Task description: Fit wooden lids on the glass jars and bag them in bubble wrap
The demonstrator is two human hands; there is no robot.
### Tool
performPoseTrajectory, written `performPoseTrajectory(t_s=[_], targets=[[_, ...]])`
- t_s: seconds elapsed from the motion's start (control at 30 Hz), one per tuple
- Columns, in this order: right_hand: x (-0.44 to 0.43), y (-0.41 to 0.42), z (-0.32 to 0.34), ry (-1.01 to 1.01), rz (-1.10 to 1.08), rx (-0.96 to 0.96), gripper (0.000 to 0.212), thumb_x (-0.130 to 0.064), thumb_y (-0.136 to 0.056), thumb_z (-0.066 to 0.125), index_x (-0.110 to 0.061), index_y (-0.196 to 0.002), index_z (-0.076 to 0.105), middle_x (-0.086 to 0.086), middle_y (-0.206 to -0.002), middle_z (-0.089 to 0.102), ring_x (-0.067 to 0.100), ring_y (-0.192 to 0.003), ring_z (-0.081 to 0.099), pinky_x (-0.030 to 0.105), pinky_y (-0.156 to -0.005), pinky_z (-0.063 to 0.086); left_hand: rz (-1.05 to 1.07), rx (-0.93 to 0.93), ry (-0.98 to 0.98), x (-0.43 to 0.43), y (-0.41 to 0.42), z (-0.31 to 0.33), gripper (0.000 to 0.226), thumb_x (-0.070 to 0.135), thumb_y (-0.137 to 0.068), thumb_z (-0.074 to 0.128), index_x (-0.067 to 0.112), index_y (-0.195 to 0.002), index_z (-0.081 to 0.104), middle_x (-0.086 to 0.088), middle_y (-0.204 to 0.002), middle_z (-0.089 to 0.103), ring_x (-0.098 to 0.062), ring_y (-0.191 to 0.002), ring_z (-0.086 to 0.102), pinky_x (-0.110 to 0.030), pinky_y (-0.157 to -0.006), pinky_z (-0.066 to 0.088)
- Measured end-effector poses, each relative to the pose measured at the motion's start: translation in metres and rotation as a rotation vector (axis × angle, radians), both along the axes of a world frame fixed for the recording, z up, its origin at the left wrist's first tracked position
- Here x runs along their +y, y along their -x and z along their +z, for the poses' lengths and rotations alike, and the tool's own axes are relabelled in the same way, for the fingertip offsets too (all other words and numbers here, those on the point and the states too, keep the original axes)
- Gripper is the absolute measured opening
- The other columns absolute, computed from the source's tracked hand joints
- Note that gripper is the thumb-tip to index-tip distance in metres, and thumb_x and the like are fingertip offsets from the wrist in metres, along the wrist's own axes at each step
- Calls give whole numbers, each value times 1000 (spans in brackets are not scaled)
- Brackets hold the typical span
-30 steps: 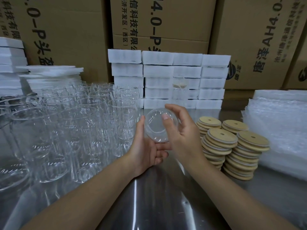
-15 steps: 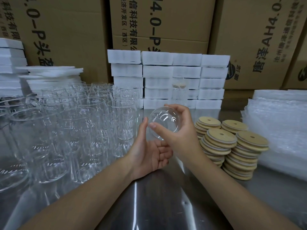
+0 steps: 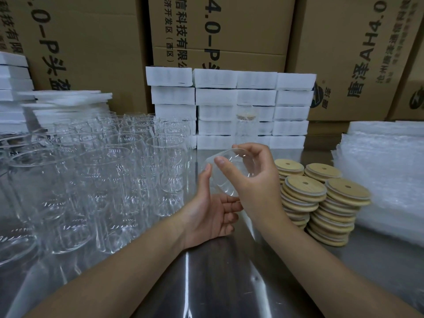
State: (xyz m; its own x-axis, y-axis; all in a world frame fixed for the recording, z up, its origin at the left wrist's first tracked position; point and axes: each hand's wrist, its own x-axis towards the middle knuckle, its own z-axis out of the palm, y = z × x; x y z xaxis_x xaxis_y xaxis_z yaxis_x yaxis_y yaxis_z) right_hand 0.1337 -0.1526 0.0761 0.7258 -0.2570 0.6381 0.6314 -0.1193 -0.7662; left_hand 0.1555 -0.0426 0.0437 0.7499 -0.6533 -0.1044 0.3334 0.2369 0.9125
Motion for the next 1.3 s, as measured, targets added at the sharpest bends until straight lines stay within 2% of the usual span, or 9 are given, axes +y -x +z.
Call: performPoseTrajectory(t_s=[0.2,0.53,0.63,0.77,0.83,0.93,1.03,1.13,1.3], targets=[[2,3,3,-23,-31,2,41,-50,-73,73,-20,-97,60,-4,-101,68,9,-100,64,43,-94,49,7,-2,-8,-1,1,1,92,91,-41,40,11,-76,66,1,-65,54,-10,-51,43,-22,-49,39],[1,2,2,-8,-31,-38,28,-50,-77,61,-26,-92,58,-12,-92,66,0,-95,62,23,-88,48,5,-14,-1,-2,1,1,90,91,-46,35,13,-73,70,2,-64,52,-9,-50,42,-21,-48,40],[1,0,1,-13,-32,-46,20,-44,-83,60,-26,-92,58,-13,-92,66,2,-96,62,29,-91,49,8,-20,-1,-2,2,1,88,90,-48,32,15,-68,73,2,-64,52,-9,-49,42,-21,-47,39],[1,0,0,-17,-35,-52,28,-48,-83,53,-24,-95,58,-9,-98,68,3,-99,62,31,-92,49,7,-16,-11,-2,1,1,91,90,-49,31,12,-77,69,1,-63,52,-9,-49,42,-21,-48,38],[1,0,0,-11,-41,-46,24,-45,-88,52,-23,-96,58,-9,-97,68,0,-95,62,26,-88,49,3,-16,-20,-2,1,1,94,90,-50,29,10,-86,63,1,-65,51,-9,-50,42,-21,-49,38],[0,0,-2,16,-69,-49,14,-33,-97,50,-23,-97,59,-14,-90,67,-6,-86,60,12,-77,45,-6,-24,-20,-3,1,0,96,89,-54,25,9,-90,62,-1,-68,52,-9,-52,43,-21,-50,39],[1,0,-4,52,-108,-68,15,-28,-100,46,-22,-100,60,-18,-93,66,-10,-90,59,6,-76,41,0,-18,-27,-5,1,-1,100,89,-55,22,7,-95,64,-3,-73,56,-11,-58,45,-21,-50,41],[2,-1,-5,84,-143,-98,20,-26,-101,41,-21,-103,60,-19,-96,64,-9,-93,58,5,-78,39,20,-20,-16,-5,-1,-4,102,87,-59,21,6,-103,66,-4,-81,62,-13,-69,47,-21,-55,45],[2,-2,-6,71,-134,-117,24,-24,-96,37,-18,-103,60,-15,-100,65,-5,-100,58,12,-86,41,131,-18,67,-5,-3,-5,87,77,-71,29,13,-118,65,-5,-102,70,-15,-91,66,-27,-83,54]])
